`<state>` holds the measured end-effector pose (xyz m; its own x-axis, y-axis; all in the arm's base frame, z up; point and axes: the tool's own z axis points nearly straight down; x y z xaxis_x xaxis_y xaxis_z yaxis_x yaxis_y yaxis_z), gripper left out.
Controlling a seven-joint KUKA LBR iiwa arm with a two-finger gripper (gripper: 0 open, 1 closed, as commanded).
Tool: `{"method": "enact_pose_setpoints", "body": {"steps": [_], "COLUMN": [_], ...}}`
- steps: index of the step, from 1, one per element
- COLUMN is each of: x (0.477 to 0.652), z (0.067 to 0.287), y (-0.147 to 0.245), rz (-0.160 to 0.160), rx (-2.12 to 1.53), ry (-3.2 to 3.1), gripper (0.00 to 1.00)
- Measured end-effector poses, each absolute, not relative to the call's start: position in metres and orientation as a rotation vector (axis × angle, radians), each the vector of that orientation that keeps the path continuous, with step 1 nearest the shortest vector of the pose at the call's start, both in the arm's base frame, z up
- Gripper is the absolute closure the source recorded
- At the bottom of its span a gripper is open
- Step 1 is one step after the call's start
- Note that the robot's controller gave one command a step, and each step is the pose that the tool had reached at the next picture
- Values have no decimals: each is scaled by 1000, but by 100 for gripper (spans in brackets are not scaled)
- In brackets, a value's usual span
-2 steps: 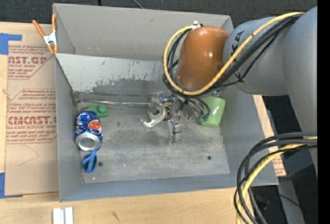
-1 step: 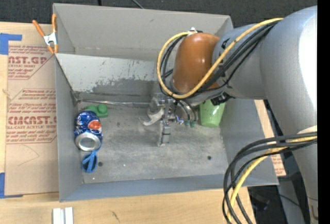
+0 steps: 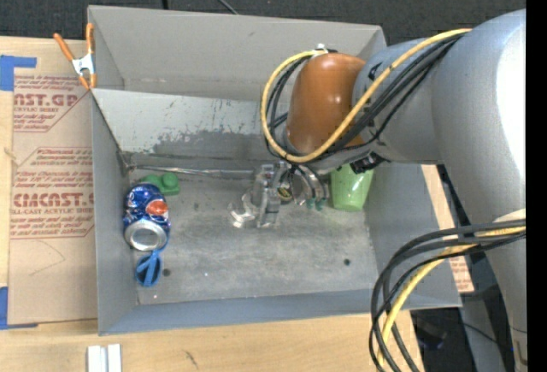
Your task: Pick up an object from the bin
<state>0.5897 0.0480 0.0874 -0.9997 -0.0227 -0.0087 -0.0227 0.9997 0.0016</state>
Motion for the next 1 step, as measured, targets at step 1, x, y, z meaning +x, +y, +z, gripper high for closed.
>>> {"method": "enact_pose_setpoints", "body": {"steps": [1], "x": [572], "z": [111], "y": [60], "rz": [2], "rx": [581], "ry": [3086], "gripper": [100]}}
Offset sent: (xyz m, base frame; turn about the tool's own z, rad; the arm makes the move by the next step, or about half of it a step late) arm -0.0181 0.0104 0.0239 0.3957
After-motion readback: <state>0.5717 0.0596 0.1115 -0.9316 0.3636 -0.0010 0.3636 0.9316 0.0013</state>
